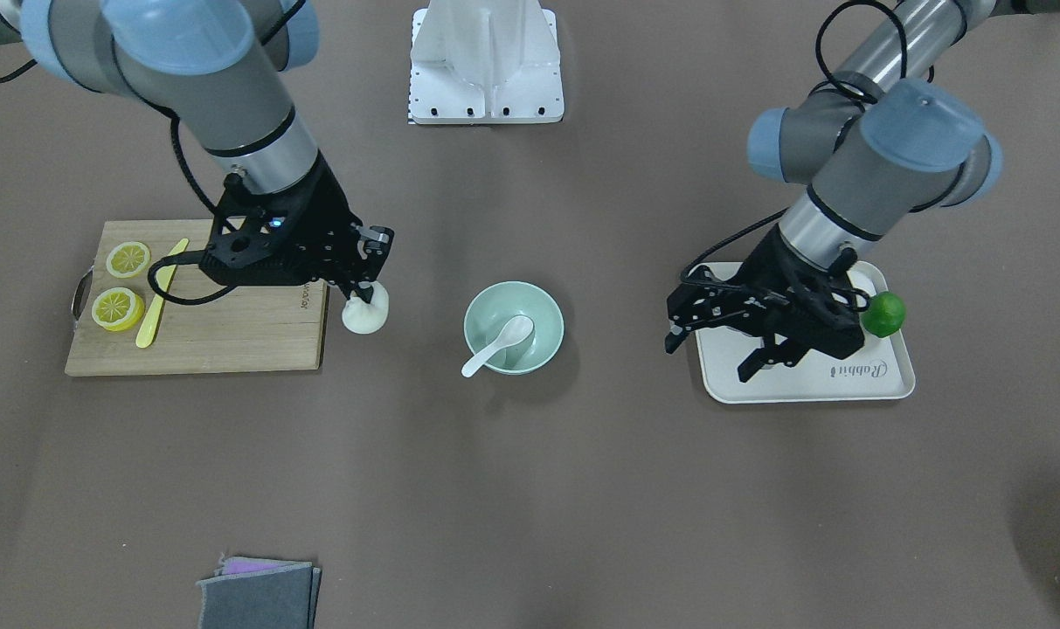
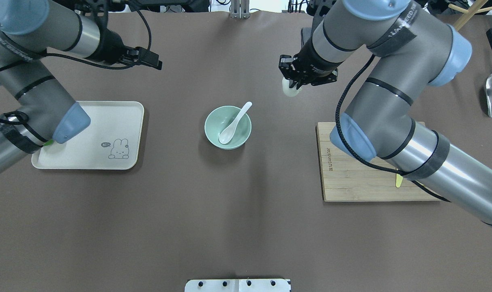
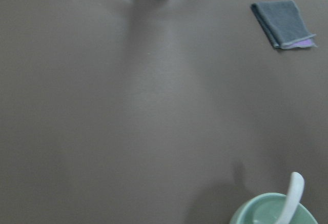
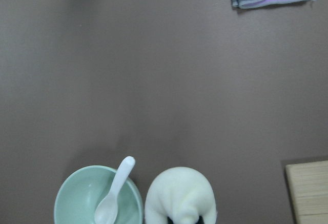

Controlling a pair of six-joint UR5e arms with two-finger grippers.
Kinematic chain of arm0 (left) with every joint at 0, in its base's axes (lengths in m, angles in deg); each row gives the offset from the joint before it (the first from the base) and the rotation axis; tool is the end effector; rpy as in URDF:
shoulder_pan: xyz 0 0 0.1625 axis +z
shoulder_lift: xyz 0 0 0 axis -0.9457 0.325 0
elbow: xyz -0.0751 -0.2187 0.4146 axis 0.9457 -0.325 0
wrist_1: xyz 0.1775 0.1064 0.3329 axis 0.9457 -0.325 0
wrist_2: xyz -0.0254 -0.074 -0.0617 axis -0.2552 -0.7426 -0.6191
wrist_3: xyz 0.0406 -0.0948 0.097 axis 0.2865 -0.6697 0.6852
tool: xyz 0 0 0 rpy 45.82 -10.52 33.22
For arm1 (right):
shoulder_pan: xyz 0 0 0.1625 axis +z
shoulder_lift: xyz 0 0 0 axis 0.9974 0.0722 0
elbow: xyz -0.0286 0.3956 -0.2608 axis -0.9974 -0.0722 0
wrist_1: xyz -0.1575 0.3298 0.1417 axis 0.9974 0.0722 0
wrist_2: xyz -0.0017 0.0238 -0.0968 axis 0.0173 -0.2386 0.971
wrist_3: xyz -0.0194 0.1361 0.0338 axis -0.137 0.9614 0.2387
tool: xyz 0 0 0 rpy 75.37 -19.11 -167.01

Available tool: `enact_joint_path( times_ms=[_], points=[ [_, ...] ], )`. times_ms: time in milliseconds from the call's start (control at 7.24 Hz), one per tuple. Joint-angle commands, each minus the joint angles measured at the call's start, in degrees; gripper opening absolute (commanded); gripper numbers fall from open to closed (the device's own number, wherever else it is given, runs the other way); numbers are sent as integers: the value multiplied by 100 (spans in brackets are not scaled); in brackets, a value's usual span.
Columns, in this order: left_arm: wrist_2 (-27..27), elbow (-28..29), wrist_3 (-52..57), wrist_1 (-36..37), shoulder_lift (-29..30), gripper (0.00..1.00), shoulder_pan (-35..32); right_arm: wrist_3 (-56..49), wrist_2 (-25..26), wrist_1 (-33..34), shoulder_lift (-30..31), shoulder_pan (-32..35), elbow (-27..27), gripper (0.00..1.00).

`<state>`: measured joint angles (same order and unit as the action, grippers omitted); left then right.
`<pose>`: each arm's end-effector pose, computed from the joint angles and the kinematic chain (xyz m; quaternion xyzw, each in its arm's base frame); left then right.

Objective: Put spoon and bun in bowl

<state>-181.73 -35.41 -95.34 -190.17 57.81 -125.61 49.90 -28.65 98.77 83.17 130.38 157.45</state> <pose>0.3583 -0.6081 0.3629 0.2328 0.5153 0.0465 0.8235 -0.4454 -0.5416 0.2376 0.0616 -0.4634 0.0995 0.8784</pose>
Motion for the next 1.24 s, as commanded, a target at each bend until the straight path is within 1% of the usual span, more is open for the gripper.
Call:
enact_joint_path(
  times_ms=[0,138,276,553,691,829,1105],
  points=[
    [-32,-386,736,36,-597,98,-246,335,1190,-227,-333,-896,-70,0],
    [-23,-379,720,27,-643,98,-247,633,1754,-525,-500,-1232,-418,0],
    [-31,-370,676,27,-660,98,-255,897,2064,-980,-667,-1488,-927,0],
    [-31,-335,676,9,-661,98,-255,934,2224,-1108,-668,-1569,-1133,0],
    [-23,-335,667,-8,-661,98,-255,934,2234,-1143,-677,-1587,-1186,9],
    [-31,-335,667,-17,-661,98,-282,943,2243,-1143,-703,-1578,-1230,99],
    [-31,-299,676,-17,-661,98,-282,1057,2216,-1126,-765,-1535,-1213,100]
  ],
)
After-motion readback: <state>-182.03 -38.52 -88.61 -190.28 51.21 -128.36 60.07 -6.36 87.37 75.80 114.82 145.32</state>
